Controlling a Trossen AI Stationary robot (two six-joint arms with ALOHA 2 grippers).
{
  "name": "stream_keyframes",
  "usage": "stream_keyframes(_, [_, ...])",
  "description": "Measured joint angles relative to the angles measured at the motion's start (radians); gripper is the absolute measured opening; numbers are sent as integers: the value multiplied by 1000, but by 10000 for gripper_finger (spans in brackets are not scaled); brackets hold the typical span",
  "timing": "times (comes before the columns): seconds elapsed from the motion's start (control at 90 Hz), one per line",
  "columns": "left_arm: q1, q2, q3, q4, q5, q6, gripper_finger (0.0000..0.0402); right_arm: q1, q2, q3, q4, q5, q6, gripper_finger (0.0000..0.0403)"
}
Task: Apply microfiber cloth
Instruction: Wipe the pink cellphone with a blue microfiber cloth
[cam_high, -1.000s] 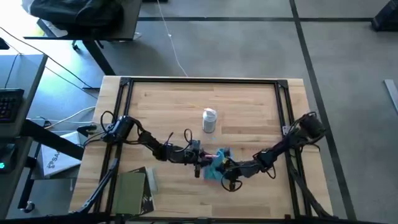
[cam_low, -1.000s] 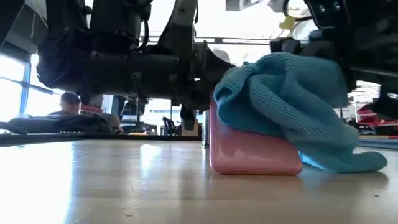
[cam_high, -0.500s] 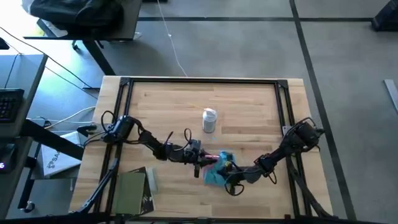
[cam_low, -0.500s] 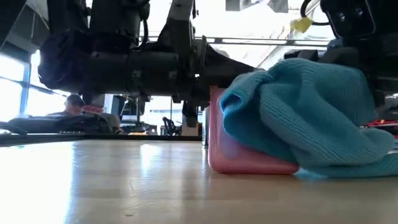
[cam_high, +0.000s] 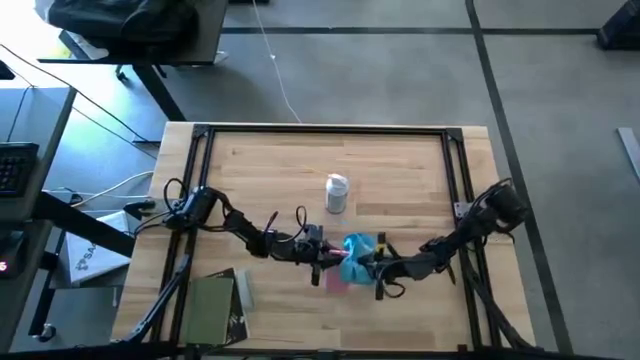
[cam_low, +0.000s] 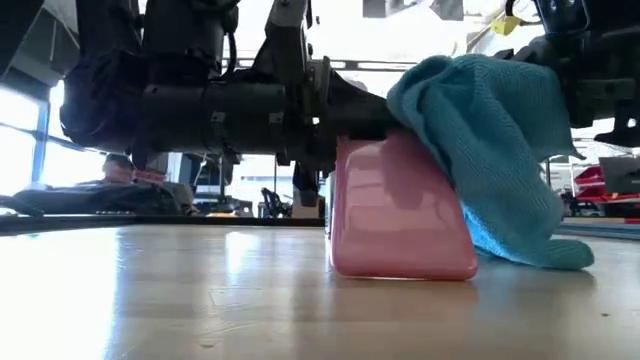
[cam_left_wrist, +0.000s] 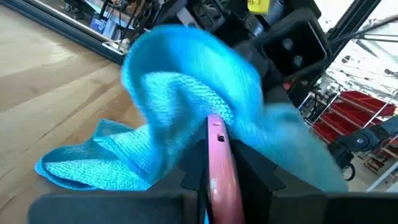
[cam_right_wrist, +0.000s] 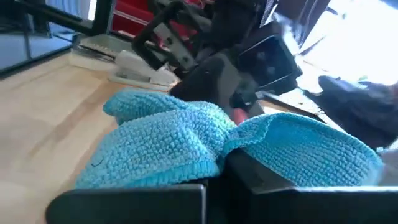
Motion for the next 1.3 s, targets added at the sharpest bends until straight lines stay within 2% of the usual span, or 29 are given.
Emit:
stream_keyframes(0.356, [9, -1, 2, 67, -24, -33, 41, 9, 152, 114, -22, -58, 97, 0])
stream_keyframes(0.544, [9, -1, 2, 93, -32, -34, 41, 10, 163, 134, -24, -61, 93, 0])
stream_keyframes(0.6, [10, -1, 2, 90, -35, -36, 41, 10, 160, 129, -25, -37, 72, 0])
stream_keyframes(0.756, [11, -1, 2, 90, -58, -37, 41, 11, 74, 110, -15, 118, -56, 0])
stream_keyframes(0.9, [11, -2, 3, 93, -107, -64, 41, 10, -19, 73, -34, 161, -129, 0])
stream_keyframes(1.0, [15, -2, 3, 90, -153, -90, 41, 6, -38, 59, -63, 149, -57, 0])
stream_keyframes(1.067, [21, -2, 3, 90, -179, -93, 41, 1, -32, 62, -122, 97, 24, 0])
stream_keyframes(1.156, [26, -2, 3, 92, -216, -94, 41, -6, 1, 84, -202, 32, 147, 0])
stream_keyframes(1.3, [35, -2, 3, 91, -274, -113, 41, -7, 72, 127, -222, 24, 224, 0])
